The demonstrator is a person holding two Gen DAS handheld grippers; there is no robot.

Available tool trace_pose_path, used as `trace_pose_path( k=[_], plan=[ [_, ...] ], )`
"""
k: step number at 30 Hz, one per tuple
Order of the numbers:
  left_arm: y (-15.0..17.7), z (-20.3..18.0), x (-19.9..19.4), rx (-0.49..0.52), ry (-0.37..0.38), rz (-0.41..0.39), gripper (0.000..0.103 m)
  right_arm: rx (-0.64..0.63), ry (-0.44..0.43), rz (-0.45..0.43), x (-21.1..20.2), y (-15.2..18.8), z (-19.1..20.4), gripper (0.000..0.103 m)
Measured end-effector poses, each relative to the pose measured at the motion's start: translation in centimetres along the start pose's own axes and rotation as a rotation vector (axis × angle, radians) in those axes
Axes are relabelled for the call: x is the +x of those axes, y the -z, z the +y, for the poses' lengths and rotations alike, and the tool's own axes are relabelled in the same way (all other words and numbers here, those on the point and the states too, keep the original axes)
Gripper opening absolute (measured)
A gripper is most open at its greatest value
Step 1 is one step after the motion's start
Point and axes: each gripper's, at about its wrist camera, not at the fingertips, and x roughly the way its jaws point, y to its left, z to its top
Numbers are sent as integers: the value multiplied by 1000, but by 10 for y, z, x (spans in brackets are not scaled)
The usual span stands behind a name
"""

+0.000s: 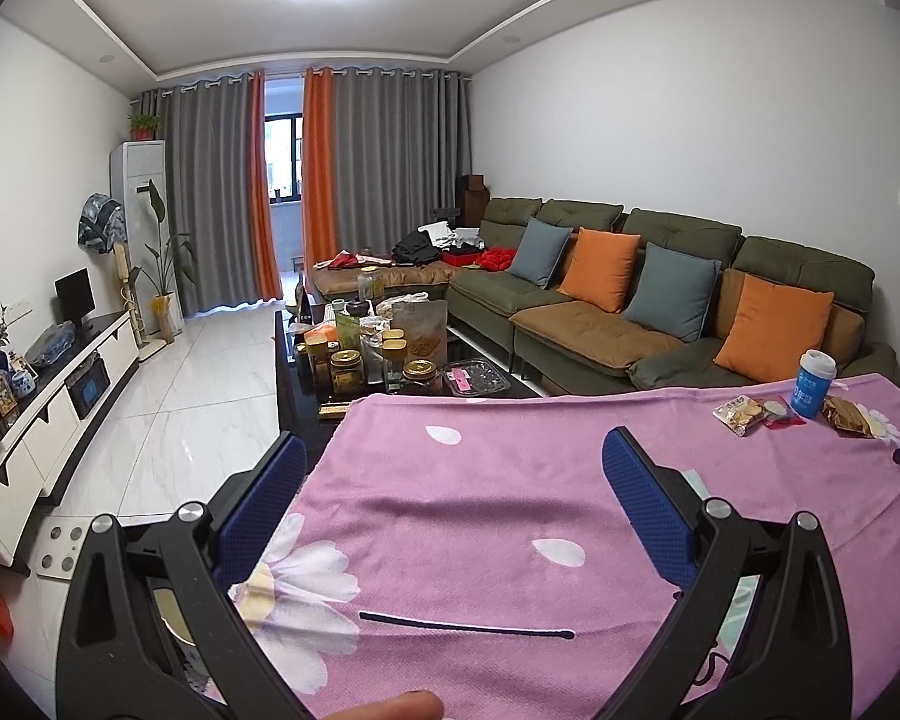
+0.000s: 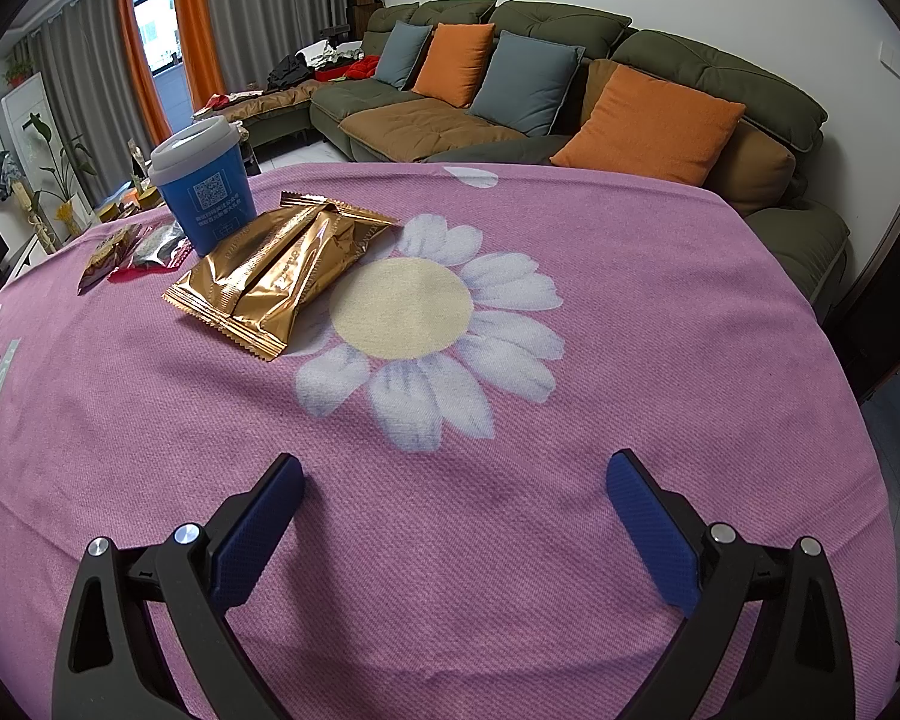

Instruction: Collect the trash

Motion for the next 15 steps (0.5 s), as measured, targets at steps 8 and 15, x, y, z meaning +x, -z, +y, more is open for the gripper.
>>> trace_pose_path(
  k=[8, 15],
  plan=[
    [2, -2, 0, 7, 4, -5, 98, 0, 0, 0, 0, 0, 0, 98],
    [2, -3, 1, 9, 5, -6, 98, 0, 0, 0, 0, 1, 0, 98]
  ],
)
